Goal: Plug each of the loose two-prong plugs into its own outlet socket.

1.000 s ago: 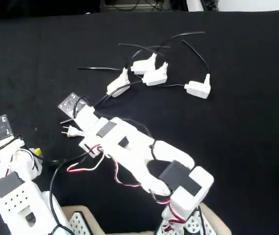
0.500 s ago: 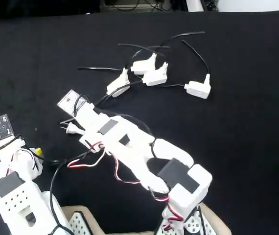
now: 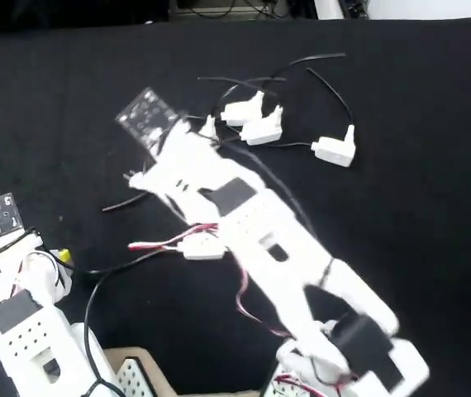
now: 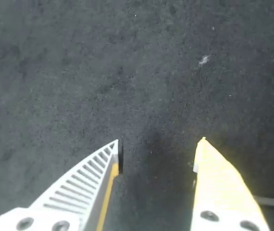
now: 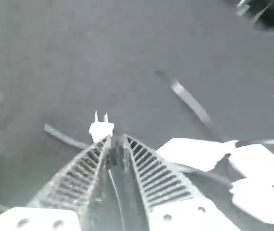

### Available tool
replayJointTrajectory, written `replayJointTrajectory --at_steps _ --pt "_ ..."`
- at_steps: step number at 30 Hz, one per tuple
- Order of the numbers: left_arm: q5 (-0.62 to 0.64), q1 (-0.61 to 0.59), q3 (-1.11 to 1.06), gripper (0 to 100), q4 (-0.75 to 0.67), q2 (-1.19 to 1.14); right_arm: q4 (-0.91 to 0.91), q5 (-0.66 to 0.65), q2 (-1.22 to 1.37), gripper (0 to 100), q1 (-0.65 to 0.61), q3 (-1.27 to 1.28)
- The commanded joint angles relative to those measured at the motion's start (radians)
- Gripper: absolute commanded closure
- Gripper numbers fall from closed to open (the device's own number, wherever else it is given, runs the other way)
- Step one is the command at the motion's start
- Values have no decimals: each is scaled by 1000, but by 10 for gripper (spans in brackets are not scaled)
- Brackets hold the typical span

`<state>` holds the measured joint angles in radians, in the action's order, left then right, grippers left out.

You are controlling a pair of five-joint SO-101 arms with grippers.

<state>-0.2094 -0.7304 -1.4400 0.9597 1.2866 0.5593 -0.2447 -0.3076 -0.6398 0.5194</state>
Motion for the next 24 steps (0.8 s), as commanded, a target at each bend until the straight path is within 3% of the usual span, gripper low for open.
replayJointTrajectory --at_steps 1,12,17,24 --pt "-2 13 21 744 -18 11 37 -8 -159 987 41 -41" --pt "-2 13 21 744 -18 11 295 -2 -312 987 150 -62" --pt "-2 13 21 744 -18 11 227 -3 -298 985 120 108" --pt "-2 13 19 744 -18 11 9 0 -85 880 57 272"
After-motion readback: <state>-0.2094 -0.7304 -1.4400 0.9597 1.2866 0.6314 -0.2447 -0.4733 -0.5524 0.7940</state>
